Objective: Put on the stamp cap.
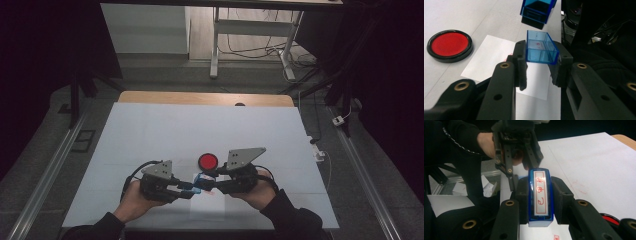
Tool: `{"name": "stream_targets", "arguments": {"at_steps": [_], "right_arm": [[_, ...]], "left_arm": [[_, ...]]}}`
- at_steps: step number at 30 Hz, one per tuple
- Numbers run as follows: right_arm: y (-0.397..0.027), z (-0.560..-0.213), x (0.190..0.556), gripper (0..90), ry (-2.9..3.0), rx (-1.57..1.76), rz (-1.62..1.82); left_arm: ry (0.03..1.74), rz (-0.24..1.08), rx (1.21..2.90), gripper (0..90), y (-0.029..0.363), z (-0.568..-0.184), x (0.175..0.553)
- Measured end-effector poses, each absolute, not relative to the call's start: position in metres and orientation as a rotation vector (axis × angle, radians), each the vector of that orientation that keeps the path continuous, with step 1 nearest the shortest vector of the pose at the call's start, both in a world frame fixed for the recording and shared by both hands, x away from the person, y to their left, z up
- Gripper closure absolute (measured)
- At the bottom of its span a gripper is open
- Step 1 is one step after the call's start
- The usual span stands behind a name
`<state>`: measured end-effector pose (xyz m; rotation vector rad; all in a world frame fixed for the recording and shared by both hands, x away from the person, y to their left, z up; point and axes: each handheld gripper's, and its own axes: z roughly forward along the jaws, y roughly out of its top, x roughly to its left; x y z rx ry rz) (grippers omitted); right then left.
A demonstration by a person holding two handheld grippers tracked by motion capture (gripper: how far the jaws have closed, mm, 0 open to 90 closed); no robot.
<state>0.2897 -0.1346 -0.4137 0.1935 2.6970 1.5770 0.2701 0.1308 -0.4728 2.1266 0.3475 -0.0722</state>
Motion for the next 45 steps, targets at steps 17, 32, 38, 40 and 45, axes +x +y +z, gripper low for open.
{"name": "stream_targets", "arguments": {"at_steps": [17,32,38,40,45], "right_arm": [[-0.1272,-0.4167,0.2854,69.7,2.724,0.104,1.599],[-0.1254,-0.4176,0.2835,69.7,2.74,0.048,1.608],[-0.1273,-0.4173,0.2853,69.6,2.73,0.073,1.664],[-0.1277,-0.4169,0.2855,69.6,2.727,0.079,1.675],[-0.1285,-0.418,0.2867,69.6,2.722,0.097,1.712]], "left_arm": [[0.246,-0.126,2.109,69.0,0.1237,-0.4771,0.2773],[0.177,-0.144,2.091,69.1,0.1235,-0.4775,0.277],[0.176,-0.161,2.045,69.2,0.1262,-0.4766,0.2779],[0.174,-0.163,2.04,69.2,0.1264,-0.4765,0.2779],[0.169,-0.171,2.023,69.3,0.127,-0.477,0.2783]]}}
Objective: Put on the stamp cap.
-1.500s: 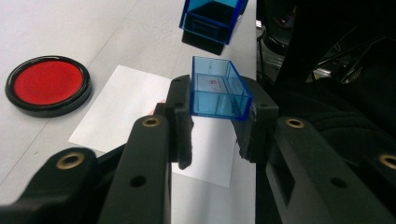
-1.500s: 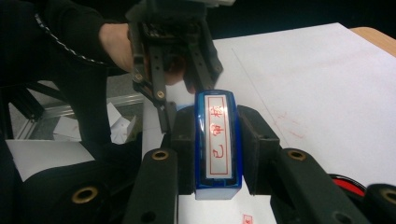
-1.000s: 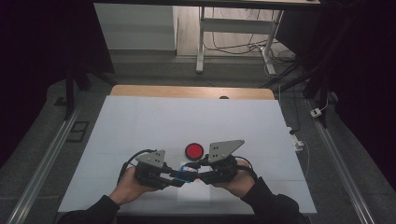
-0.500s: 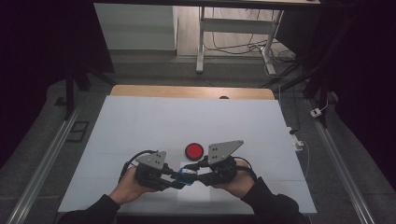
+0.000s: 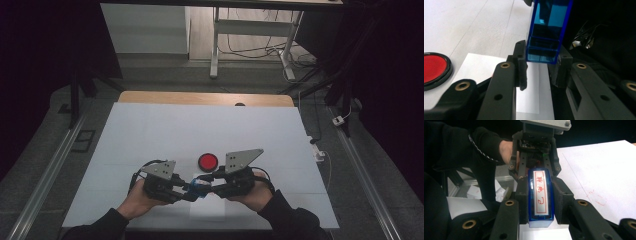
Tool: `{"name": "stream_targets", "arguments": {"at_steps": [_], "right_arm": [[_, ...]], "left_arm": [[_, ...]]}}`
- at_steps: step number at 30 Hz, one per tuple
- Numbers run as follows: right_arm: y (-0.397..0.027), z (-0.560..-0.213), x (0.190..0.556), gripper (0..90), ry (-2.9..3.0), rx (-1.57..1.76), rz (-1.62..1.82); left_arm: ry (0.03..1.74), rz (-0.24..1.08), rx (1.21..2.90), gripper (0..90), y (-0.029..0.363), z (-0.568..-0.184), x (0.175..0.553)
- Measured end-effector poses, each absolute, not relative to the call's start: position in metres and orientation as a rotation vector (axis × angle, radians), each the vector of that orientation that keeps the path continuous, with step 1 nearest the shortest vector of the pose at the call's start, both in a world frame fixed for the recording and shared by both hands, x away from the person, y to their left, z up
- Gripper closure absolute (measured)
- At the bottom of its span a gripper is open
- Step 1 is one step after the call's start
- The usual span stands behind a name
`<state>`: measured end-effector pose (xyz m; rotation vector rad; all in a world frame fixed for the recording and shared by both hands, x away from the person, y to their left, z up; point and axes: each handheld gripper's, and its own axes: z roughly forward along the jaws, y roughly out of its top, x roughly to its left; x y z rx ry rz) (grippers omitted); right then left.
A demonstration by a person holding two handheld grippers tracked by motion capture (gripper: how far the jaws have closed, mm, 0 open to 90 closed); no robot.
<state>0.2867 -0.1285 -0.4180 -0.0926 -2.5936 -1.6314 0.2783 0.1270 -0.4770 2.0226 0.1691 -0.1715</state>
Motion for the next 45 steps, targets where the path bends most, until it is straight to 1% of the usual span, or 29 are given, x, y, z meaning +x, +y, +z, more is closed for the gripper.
{"name": "stream_targets", "arguments": {"at_steps": [6,14,16,18,24,26,45], "right_arm": [[-0.13,-0.417,0.289,69.7,-2.551,-0.104,-1.664],[-0.13,-0.418,0.288,69.6,-2.576,-0.101,-1.643],[-0.129,-0.418,0.287,69.7,-2.596,-0.103,-1.636],[-0.128,-0.418,0.287,69.7,-2.615,-0.102,-1.633],[-0.129,-0.417,0.287,69.7,-2.63,-0.107,-1.632],[-0.129,-0.417,0.286,69.7,-2.636,-0.107,-1.632],[-0.134,-0.417,0.287,69.6,-2.704,-0.164,-1.612]], "left_arm": [[0.166,-0.177,1.986,69.4,0.129,-0.475,0.278],[0.189,-0.165,2.003,68.3,0.128,-0.477,0.277],[0.198,-0.147,2.016,66.4,0.127,-0.477,0.277],[0.199,-0.137,2.024,60.5,0.126,-0.476,0.276],[0.235,-0.1,2.061,50.5,0.124,-0.478,0.275],[0.249,-0.089,2.072,49.5,0.125,-0.478,0.274],[0.452,0.032,2.127,28.2,0.142,-0.472,0.264]]}}
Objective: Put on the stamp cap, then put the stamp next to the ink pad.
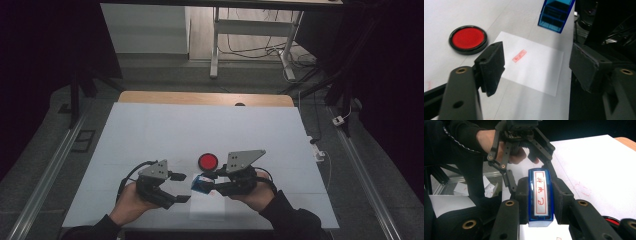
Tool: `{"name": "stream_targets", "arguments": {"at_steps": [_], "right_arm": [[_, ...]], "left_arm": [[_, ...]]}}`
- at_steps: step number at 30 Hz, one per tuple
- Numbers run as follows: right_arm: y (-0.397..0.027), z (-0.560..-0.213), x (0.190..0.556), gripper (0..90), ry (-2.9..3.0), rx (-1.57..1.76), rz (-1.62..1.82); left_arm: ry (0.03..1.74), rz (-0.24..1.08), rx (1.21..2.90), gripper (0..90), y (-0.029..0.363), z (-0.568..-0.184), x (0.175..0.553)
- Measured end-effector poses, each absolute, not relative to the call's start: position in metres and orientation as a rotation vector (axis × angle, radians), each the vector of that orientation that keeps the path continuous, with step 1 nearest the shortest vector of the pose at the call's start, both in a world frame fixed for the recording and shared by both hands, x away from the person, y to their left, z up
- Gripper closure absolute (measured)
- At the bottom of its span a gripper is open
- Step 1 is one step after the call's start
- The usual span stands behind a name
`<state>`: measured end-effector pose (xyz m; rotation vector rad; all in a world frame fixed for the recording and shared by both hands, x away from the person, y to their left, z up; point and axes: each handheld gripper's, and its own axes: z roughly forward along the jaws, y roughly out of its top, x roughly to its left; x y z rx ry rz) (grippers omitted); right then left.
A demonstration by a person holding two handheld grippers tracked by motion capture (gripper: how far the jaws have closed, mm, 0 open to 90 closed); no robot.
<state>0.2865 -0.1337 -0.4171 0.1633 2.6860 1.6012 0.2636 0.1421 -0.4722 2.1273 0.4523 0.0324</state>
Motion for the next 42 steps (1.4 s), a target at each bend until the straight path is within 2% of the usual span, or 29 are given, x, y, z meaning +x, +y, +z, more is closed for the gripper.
{"name": "stream_targets", "arguments": {"at_steps": [18,42], "right_arm": [[-0.139,-0.42,0.291,69.5,2.672,0.265,1.538],[-0.145,-0.425,0.299,69.6,2.649,0.365,1.41]], "left_arm": [[0.663,0.08,2.149,10.6,0.168,-0.471,0.248],[0.906,0.152,2.083,4.0,0.217,-0.48,0.218]]}}
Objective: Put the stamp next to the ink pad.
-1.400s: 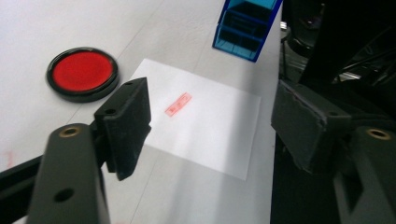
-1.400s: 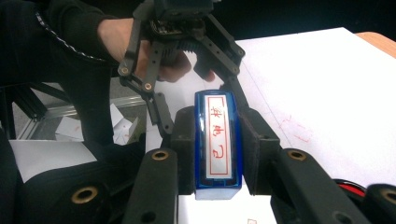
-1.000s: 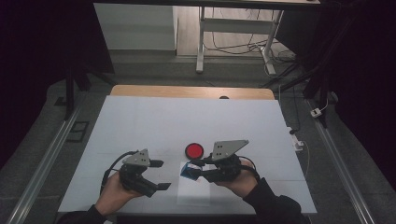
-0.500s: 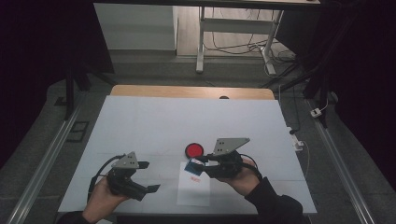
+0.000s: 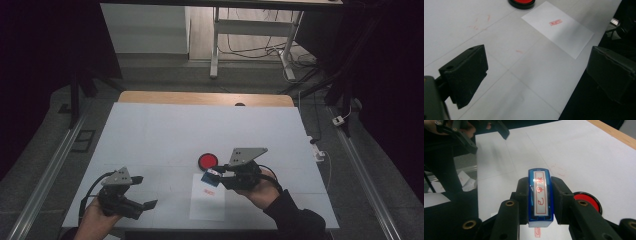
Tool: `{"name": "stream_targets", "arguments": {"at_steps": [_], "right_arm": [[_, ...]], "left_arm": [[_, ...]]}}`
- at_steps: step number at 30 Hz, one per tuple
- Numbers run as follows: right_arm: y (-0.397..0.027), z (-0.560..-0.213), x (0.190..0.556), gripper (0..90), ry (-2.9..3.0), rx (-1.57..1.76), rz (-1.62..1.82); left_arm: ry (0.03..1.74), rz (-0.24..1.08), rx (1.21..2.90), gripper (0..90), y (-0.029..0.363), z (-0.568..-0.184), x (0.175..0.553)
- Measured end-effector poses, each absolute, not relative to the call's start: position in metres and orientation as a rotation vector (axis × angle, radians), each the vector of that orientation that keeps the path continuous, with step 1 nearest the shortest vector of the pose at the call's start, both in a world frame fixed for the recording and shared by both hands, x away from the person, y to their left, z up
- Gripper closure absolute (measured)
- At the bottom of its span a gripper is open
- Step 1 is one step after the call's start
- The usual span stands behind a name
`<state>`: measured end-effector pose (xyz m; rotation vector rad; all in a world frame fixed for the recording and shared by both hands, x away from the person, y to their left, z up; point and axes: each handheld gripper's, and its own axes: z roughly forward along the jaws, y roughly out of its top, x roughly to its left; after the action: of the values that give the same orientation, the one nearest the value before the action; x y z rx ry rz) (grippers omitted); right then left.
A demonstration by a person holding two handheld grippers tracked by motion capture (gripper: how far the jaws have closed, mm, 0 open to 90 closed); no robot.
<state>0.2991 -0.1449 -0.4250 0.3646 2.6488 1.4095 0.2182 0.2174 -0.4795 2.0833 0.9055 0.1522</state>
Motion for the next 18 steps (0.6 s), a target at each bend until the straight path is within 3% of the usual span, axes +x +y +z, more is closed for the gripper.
{"name": "stream_targets", "arguments": {"at_steps": [18], "right_arm": [[-0.156,-0.427,0.307,69.6,2.597,0.452,1.353]], "left_arm": [[1.002,0.241,2.068,2.8,0.239,-0.481,0.202]]}}
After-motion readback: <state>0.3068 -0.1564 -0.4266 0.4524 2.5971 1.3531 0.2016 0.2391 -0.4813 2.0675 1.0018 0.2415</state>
